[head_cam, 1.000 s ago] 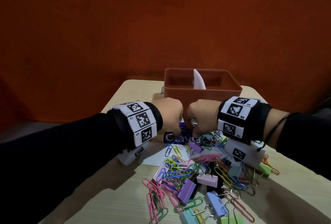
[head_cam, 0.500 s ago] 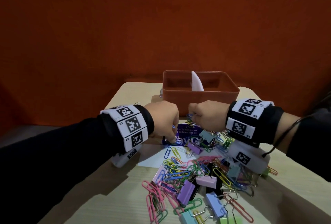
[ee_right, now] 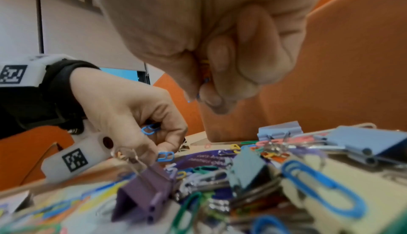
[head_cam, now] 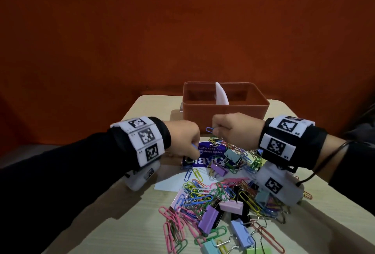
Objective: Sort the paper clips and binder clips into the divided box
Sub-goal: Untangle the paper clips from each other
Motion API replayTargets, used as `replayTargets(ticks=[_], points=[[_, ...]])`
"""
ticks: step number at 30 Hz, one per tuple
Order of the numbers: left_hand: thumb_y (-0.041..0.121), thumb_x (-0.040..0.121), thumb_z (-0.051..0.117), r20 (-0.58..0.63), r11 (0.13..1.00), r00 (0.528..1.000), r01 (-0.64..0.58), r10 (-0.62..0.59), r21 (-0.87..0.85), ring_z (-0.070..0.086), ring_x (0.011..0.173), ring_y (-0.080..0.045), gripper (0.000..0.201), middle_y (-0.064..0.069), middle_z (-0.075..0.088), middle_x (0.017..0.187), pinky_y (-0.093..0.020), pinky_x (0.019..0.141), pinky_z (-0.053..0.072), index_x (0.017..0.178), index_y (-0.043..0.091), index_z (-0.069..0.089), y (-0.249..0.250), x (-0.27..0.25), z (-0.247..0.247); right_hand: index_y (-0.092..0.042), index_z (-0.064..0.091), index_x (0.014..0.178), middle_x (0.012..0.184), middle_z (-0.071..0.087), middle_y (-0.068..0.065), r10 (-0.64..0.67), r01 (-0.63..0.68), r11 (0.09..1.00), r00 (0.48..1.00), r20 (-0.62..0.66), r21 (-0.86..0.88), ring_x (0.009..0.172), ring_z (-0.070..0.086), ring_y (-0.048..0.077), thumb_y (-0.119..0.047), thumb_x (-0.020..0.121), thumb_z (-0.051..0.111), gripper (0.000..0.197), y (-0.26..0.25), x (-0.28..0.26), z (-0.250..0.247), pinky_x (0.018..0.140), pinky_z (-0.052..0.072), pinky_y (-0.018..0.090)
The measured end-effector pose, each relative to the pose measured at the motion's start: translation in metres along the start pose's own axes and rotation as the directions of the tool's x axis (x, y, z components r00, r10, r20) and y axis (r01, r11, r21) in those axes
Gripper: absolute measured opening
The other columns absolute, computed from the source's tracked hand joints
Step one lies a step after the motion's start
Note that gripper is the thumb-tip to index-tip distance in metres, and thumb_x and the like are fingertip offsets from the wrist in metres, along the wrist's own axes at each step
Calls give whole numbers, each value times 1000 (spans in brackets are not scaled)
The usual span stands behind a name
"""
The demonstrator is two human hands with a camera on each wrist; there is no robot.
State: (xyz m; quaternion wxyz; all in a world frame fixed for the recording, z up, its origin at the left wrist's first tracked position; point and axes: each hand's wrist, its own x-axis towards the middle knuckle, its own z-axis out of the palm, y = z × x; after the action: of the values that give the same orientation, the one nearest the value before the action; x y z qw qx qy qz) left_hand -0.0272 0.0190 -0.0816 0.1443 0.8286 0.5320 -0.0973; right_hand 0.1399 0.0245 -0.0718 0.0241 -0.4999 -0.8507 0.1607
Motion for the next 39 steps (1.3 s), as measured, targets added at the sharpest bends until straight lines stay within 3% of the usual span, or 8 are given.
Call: replayTargets(ticks=[7, 10, 13, 21, 23, 27, 34, 39], points=[[32, 91, 56, -270, 951, 956, 30, -117, -306, 43, 50, -12, 22, 5, 50, 60, -22, 48, 36, 73, 20, 57, -11, -6, -62, -24, 60, 83, 69, 50, -10, 19, 3, 997, 962, -271, 79, 69, 49, 13, -22, 91, 58, 8, 2, 11, -44, 55, 38, 22], [32, 92, 54, -280, 902, 929, 108, -241, -417, 39, 53, -18, 24, -3, 45, 65, -24, 51, 34, 73, 18, 54, -15, 1, -79, -20, 68, 86, 63, 52, -10, 63, -49, 997, 948, -311, 54, 54, 45, 5, -17, 91, 56, 14, 0, 20, -65, 37, 31, 7], [28, 92, 56, -244, 852, 921, 149, -305, -501, 37, 58, -21, 22, -6, 43, 67, -28, 55, 34, 74, 15, 56, -24, 11, -79, -17, 70, 86, 61, 52, -8, 110, -100, 994, 947, -303, 47, 49, 44, 4, -14, 91, 56, 15, -4, 33, -75, 31, 29, 6], [14, 84, 71, -267, 729, 906, 63, -328, -682, 34, 58, -20, 10, -8, 43, 65, -28, 53, 31, 90, 6, 71, -34, 21, -68, -18, 71, 96, 91, 60, -4, 87, -105, 992, 973, -214, -74, 81, 53, 13, -12, 87, 62, 14, -14, 52, -55, 55, 39, 21], [7, 82, 70, -269, 698, 903, 47, -336, -714, 35, 61, -21, 6, -9, 44, 68, -29, 54, 31, 88, 7, 70, -32, 20, -68, -20, 71, 93, 90, 63, -4, 64, -81, 992, 982, -177, -93, 81, 54, 12, -11, 88, 59, 16, -15, 50, -56, 63, 41, 23], [0, 79, 57, -314, 644, 880, -12, -356, -765, 37, 71, -23, 17, -11, 45, 80, -29, 54, 30, 87, 7, 69, -28, 19, -67, -22, 71, 90, 83, 64, -8, 43, -51, 994, 995, -86, -93, 70, 53, 6, -10, 89, 57, 18, -18, 44, -59, 57, 41, 17], [-4, 86, 41, -390, 691, 872, -86, -296, -718, 50, 74, -17, 37, -7, 61, 91, -24, 56, 38, 103, 15, 67, -16, 20, -64, -24, 68, 92, 65, 59, 0, 64, -64, 998, 998, -17, 11, 53, 54, 16, -21, 83, 69, 9, -30, 35, -59, 54, 43, 23], [0, 87, 45, -379, 777, 905, -95, -193, -622, 58, 79, -22, 27, -14, 68, 96, -33, 69, 47, 92, 19, 64, -14, 25, -53, -17, 55, 95, 81, 60, 3, 34, -45, 991, 995, -89, -129, 67, 56, 22, -9, 81, 68, 21, -38, 34, -54, 59, 46, 28]])
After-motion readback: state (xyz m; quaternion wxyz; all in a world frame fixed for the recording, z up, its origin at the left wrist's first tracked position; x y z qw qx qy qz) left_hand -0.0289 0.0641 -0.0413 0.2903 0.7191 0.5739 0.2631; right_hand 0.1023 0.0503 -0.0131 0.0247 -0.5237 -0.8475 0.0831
